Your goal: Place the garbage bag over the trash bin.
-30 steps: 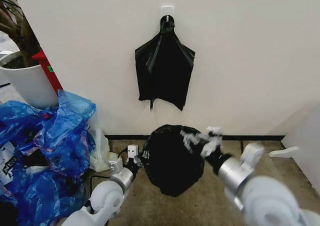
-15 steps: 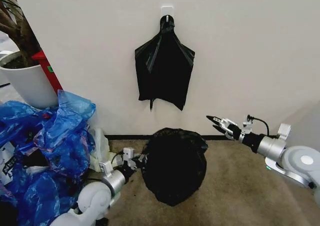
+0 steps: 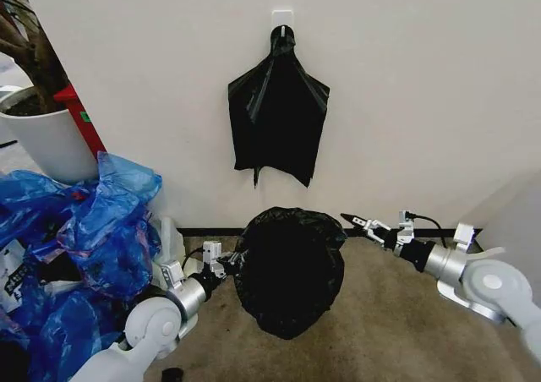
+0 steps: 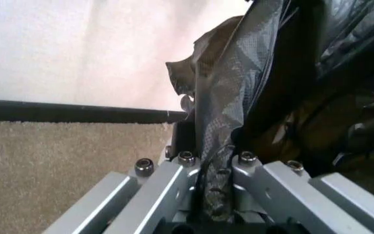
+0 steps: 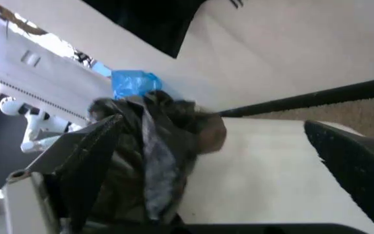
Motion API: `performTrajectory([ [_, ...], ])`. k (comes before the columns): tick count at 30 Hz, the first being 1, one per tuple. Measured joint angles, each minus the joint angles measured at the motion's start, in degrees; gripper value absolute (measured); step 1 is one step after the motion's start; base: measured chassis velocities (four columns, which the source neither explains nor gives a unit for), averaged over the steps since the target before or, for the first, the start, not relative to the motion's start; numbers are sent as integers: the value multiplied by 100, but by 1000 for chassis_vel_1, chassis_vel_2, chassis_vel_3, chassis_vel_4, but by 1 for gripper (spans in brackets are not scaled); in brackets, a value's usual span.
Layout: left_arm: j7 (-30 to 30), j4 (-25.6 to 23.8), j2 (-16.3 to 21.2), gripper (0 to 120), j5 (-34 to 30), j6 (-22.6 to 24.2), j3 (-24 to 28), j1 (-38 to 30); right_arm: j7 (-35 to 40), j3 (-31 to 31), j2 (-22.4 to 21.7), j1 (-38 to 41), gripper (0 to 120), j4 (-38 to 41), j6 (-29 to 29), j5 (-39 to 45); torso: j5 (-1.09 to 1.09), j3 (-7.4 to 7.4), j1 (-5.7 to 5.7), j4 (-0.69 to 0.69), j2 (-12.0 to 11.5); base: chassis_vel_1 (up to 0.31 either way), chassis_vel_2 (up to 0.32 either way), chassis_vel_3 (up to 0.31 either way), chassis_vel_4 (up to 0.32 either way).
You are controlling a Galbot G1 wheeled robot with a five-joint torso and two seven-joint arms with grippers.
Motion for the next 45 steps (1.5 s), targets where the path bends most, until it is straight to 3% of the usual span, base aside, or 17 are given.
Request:
performTrajectory([
  [6,-30,-60,20,1,-27,14,0,-3,96,-167,46,32,82,99,69,-56,0,0,0,0,0,0,0,0,0],
  [13,-45,-95,-2,1,46,14,28,37,649,-158,71,27,55,245,-2,503,0,0,0,0,0,0,0,0,0],
  [29,170,-362,37,1,147,15,6,205,1056,-289,175,139,0,181,34,303,0,0,0,-1,0,0,0,0,0],
  [44,185,-435,-38,1,32,36,4,210,936,-414,209,165,0,-116,226,-429,0,0,0,0,0,0,0,0,0],
  [45,88,-391,-86,1,-93,49,3,179,882,-386,210,151,7,-127,312,-490,0,0,0,0,0,0,0,0,0],
])
